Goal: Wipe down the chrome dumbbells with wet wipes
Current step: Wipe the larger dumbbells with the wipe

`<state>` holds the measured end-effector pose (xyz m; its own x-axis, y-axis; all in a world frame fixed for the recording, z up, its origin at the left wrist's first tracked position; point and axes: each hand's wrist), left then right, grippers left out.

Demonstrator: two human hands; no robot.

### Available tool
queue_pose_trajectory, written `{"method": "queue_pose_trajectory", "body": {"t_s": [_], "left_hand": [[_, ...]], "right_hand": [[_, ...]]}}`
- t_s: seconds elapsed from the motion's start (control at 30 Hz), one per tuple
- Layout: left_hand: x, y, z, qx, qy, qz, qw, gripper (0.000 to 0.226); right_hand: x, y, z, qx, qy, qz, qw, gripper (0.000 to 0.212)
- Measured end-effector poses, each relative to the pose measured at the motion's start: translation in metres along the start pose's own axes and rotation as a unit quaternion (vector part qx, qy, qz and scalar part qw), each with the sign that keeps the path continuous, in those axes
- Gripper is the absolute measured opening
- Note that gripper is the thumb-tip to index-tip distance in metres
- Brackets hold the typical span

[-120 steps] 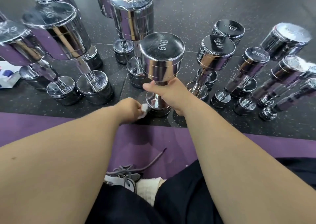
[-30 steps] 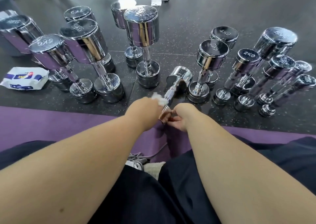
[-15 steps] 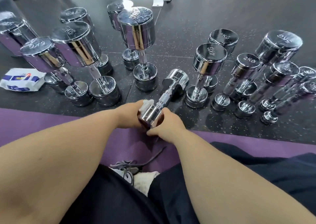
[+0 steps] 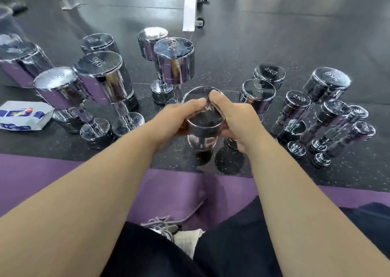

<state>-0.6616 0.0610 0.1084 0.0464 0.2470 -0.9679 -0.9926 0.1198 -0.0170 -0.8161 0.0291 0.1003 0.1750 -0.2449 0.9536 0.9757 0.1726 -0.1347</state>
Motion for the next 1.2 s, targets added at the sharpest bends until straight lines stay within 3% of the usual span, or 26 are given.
{"method": "queue_pose_trajectory", "body": {"t_s": [0.13, 0.27, 0.47, 0.53, 0.6, 0.63, 0.7, 0.83, 0.9, 0.97, 1.03, 1.2], "left_hand": [[-0.005, 0.010, -0.001, -0.020, -0.020, 0.047, 0.998, 0.035], [-0.004, 0.018, -0.008, -0.021, -0.010, 0.073, 0.997, 0.033], [-0.009, 0.017, -0.027, -0.192, 0.026, 0.045, 0.980, 0.055], [-0.006, 0.019, -0.025, -0.241, 0.100, -0.056, 0.964, 0.056], [-0.003, 0.020, -0.018, -0.270, 0.198, -0.175, 0.926, 0.041], [-0.004, 0.019, -0.014, -0.262, 0.241, -0.217, 0.909, 0.030], [-0.006, 0.016, -0.009, -0.227, 0.310, -0.292, 0.876, 0.018], [-0.024, 0.016, -0.003, -0.094, 0.403, -0.500, 0.761, 0.041], [-0.036, 0.017, -0.006, -0.061, 0.398, -0.556, 0.727, 0.034], [-0.046, 0.014, -0.014, -0.086, 0.336, -0.564, 0.750, 0.018], [-0.055, 0.016, -0.019, -0.090, 0.275, -0.555, 0.780, 0.021], [-0.066, 0.010, -0.027, -0.073, 0.258, -0.585, 0.765, 0.032]], "right_hand": [[0.008, 0.004, 0.005, -0.002, 0.035, -0.008, 0.999, 0.090], [0.009, -0.001, 0.001, 0.001, 0.037, -0.026, 0.999, 0.058], [0.014, -0.006, -0.019, 0.018, 0.057, -0.061, 0.996, 0.044], [0.014, -0.004, -0.024, 0.013, 0.055, -0.067, 0.996, 0.061], [0.010, -0.001, -0.029, -0.010, 0.079, -0.075, 0.994, 0.094], [0.007, -0.001, -0.034, -0.010, 0.090, -0.086, 0.992, 0.099], [0.012, 0.002, -0.028, -0.010, 0.103, -0.126, 0.987, 0.084], [0.012, -0.013, -0.031, 0.030, 0.074, -0.151, 0.985, 0.070], [0.016, -0.020, -0.029, 0.042, 0.069, -0.133, 0.988, 0.064], [0.017, -0.023, -0.028, 0.047, 0.070, -0.117, 0.990, 0.064], [0.016, -0.024, -0.023, 0.053, 0.079, -0.130, 0.987, 0.067], [0.006, -0.014, -0.021, 0.036, 0.089, -0.223, 0.970, 0.072]]}}
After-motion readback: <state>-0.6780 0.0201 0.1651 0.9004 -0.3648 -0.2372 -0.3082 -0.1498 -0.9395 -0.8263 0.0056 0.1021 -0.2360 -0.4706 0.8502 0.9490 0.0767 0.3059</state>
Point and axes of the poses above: each hand's wrist, its own z-axis away from the middle knuckle, its own y-axis out of the palm, x = y × z, and after that the axes turned 4 degrees about z, right-handed
